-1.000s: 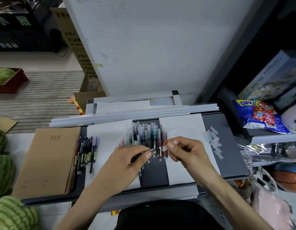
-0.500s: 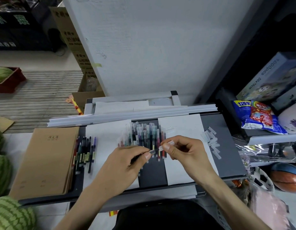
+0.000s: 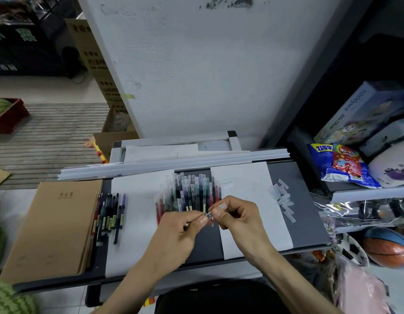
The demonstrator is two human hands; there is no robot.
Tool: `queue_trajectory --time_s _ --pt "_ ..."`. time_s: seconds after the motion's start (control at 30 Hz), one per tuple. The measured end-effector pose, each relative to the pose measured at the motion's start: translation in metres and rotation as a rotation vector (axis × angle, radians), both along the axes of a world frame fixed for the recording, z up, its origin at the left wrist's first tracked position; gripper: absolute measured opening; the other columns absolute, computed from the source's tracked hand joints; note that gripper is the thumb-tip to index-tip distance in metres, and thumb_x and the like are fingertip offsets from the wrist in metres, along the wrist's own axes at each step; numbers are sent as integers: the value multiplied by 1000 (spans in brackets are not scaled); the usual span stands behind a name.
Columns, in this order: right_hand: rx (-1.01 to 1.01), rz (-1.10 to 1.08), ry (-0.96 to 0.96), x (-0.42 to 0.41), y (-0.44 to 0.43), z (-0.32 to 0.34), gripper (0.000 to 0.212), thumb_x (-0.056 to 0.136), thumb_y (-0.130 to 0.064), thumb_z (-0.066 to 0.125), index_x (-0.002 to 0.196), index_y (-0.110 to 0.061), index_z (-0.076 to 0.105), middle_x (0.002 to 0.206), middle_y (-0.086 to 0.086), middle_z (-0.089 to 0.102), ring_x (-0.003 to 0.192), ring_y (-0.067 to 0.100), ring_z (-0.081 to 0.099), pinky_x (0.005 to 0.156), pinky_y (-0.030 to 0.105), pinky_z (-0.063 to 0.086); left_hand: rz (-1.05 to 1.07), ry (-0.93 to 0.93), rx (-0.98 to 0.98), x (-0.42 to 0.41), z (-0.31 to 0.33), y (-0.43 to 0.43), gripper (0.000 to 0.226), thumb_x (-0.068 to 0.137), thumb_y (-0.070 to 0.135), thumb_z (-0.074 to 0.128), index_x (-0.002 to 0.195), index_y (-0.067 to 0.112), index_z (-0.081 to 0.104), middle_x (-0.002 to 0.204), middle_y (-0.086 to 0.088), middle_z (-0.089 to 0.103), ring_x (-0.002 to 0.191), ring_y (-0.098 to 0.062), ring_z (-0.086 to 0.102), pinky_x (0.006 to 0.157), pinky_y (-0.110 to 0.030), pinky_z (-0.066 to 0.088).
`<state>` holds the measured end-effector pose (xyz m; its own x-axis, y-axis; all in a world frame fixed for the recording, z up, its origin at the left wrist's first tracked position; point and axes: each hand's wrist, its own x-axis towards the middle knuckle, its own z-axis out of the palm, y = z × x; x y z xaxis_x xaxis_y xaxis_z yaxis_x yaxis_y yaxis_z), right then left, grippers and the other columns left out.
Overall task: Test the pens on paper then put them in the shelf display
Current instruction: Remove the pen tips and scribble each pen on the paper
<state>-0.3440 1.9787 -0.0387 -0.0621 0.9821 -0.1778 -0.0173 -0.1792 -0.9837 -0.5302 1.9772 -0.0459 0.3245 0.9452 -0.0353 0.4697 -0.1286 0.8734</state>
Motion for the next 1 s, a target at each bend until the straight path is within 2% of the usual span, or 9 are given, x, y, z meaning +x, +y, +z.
queue_trajectory --time_s 0.17,0.3,0.4,0.5,0.63,0.7,0.77,0.9,1.0 --pt "-35 4 9 -5 9 -3 20 97 -2 69 78 -7 72 69 4 70 66 16 62 66 31 50 63 -232 -130 2 -9 2 30 105 33 56 97 20 82 57 8 46 54 -8 38 55 -19 32" --pt "-89 36 -31 -12 4 -13 16 100 -10 68 85 -6 72 66 -8 65 62 4 58 64 19 48 99 -287 -208 2 -22 0 53 99 53 54 84 6 70 58 5 41 52 -10 32 52 -23 29" --pt "-147 63 -67 -14 -1 -23 15 103 -10 62 95 -5 74 72 -3 65 64 2 57 66 17 48 92 -261 -280 -1 -32 -4 49 96 60 56 72 18 64 59 3 48 48 -12 35 48 -25 31" --pt "-169 150 -137 -11 -1 -29 18 105 -9 58 97 -12 74 81 -3 68 70 2 59 70 16 49 106 -247 -365 -2 -38 -10 43 93 64 58 79 26 70 63 1 58 48 -13 43 46 -27 36" --pt "-189 125 -253 1 17 -38 20 106 -16 59 96 -4 72 86 7 79 82 23 76 79 38 60 123 -53 -287 -8 -47 -14 20 105 42 59 98 31 74 77 2 71 62 -15 65 58 -34 57" --pt "-228 67 -267 12 32 -47 22 105 -16 60 89 -3 70 81 14 79 79 35 77 77 45 61 120 95 -223 -19 -52 -12 15 105 34 60 100 37 73 83 14 73 78 -6 69 70 -24 56" --pt "-254 17 -355 27 48 -57 23 104 -17 62 86 -5 70 76 12 78 71 34 77 70 42 62 122 221 -171 -33 -57 -9 15 105 29 60 102 37 73 87 21 72 82 0 67 74 -16 49" --pt "-261 41 -744 50 71 -85 27 102 -33 66 88 -11 72 74 3 77 58 14 74 62 28 56 253 390 -140 -72 -75 2 16 103 19 63 108 22 78 96 11 77 81 -3 67 78 -25 50" --pt "-280 78 -903 55 81 -102 37 100 -43 67 86 -8 71 76 7 74 67 23 74 70 37 62 386 532 -146 -103 -87 12 20 101 18 62 114 15 77 106 0 78 87 -14 68 80 -29 50"
